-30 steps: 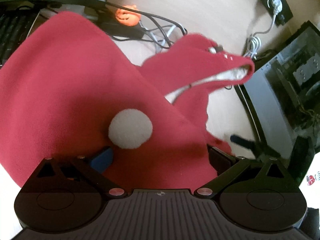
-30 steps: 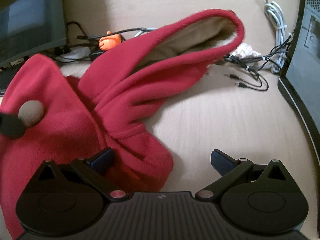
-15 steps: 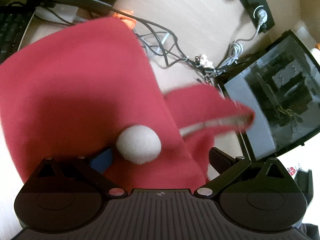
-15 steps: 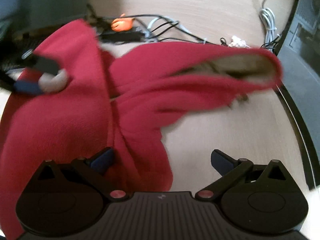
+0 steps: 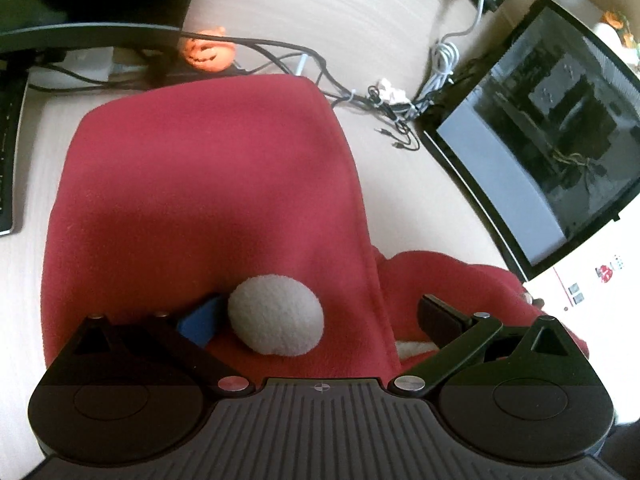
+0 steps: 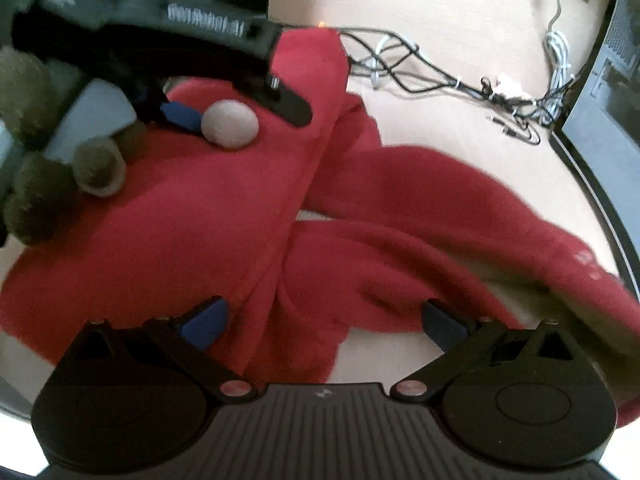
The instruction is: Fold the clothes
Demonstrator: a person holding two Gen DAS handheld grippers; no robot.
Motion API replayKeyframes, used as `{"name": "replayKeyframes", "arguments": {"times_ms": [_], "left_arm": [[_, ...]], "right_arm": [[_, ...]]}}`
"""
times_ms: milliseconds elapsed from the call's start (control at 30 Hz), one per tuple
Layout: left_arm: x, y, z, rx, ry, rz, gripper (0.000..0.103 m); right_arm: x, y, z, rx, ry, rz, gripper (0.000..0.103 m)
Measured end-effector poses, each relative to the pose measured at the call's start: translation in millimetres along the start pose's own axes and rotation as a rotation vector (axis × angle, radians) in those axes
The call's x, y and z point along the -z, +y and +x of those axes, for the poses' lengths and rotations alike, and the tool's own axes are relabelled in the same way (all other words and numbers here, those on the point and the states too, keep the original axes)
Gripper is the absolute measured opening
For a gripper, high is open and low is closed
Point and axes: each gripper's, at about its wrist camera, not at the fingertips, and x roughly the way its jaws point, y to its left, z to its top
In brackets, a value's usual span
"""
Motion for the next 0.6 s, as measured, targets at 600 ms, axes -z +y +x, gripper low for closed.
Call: {"name": "replayKeyframes", "arguments": {"times_ms": [600], "left_arm": [[4.7,-65.6,-3.4,-0.127,-0.065,0.172,0.103]], "right_arm": [[1.9,-175.6,-22.2,0.369,-0.076,0.032,0.103]]}}
